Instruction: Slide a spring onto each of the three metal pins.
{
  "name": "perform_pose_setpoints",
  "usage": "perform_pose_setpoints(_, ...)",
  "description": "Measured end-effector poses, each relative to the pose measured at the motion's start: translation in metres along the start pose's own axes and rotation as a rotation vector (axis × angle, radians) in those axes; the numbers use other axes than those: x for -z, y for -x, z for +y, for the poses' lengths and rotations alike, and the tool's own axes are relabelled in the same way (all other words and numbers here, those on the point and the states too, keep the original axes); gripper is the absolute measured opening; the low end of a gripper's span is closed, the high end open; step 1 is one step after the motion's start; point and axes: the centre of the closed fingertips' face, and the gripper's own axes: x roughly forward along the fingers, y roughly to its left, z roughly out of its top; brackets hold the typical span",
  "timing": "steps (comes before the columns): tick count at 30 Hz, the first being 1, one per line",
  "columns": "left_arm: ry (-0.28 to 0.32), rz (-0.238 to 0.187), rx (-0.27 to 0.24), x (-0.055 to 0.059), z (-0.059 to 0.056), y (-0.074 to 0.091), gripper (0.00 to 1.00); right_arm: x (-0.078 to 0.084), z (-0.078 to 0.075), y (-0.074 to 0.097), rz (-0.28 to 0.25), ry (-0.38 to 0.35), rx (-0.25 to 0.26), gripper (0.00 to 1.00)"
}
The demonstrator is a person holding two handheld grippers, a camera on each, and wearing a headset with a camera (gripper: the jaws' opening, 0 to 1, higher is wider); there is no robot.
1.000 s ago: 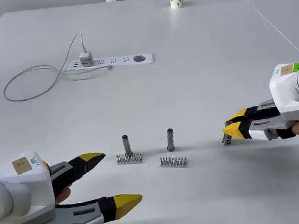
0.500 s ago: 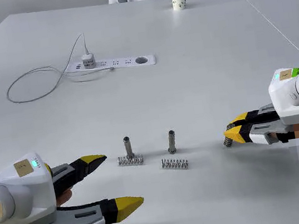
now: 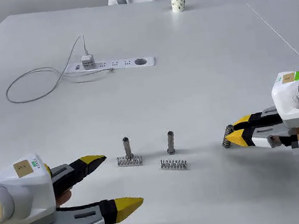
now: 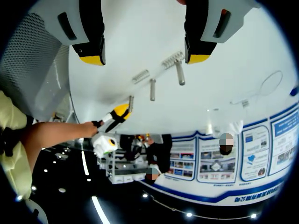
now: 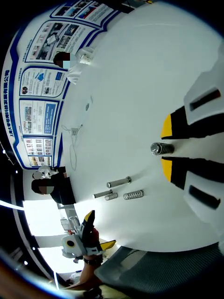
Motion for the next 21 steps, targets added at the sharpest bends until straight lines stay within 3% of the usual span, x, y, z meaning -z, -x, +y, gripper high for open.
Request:
perform_pose_setpoints(12, 0.0, -0.008, 0.011, 0.002, 0.002, -0.001, 0.7, 0.006, 0.016, 0.01, 0.006, -0.009, -0.014, 0.16)
perform_pose_setpoints(21, -0.001, -0.011, 0.02, 0.001, 0.002, -0.003, 0.7, -0.001, 0.04, 0.006, 0.004, 0.019, -0.069, 0.17)
